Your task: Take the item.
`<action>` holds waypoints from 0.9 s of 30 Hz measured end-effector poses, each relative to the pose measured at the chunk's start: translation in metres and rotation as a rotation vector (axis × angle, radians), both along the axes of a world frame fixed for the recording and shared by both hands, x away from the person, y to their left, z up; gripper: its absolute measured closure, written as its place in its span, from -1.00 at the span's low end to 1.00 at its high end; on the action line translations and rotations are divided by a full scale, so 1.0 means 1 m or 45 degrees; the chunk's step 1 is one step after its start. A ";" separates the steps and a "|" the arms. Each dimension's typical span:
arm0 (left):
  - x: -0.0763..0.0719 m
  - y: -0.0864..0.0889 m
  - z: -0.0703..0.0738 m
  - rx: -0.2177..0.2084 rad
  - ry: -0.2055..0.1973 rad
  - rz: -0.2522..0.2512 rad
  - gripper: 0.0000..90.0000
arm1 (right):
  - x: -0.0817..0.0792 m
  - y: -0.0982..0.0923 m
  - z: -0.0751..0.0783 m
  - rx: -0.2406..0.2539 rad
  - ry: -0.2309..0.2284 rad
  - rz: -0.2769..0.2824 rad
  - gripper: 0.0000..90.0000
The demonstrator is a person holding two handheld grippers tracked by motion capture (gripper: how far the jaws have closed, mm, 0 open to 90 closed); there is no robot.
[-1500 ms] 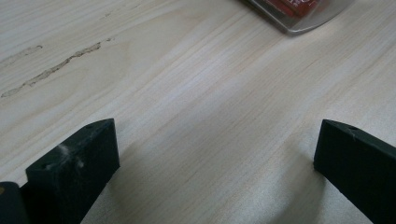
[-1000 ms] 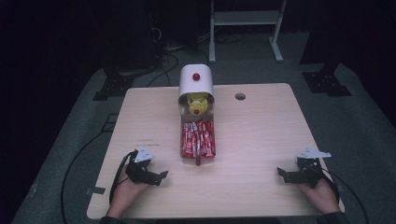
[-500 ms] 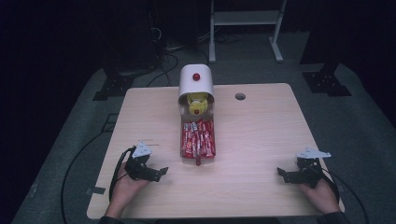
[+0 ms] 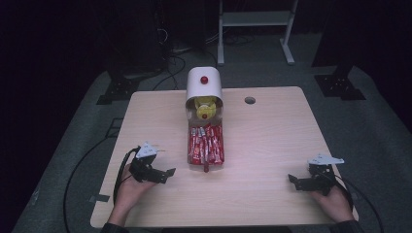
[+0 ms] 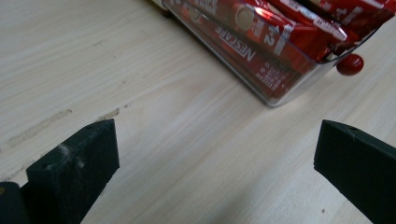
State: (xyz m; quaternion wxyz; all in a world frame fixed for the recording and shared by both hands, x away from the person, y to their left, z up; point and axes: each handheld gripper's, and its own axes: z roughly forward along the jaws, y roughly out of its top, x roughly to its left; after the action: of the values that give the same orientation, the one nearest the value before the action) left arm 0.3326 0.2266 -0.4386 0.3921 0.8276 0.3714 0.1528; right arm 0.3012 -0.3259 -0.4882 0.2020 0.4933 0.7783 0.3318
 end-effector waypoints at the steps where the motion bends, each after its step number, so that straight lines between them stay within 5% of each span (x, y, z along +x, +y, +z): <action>1: 0.000 0.000 0.000 0.000 0.000 0.000 -1.00 | 0.000 0.000 0.000 0.000 0.000 0.000 -0.96; 27: 0.019 -0.020 0.022 -0.042 -0.038 -0.014 -1.00 | 0.000 0.000 0.000 0.001 0.000 0.000 -0.96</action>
State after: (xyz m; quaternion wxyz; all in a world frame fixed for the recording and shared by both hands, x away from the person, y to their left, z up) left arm 0.3514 0.2066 -0.4161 0.4122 0.8206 0.3635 0.1568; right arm 0.3012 -0.3259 -0.4883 0.2020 0.4933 0.7782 0.3319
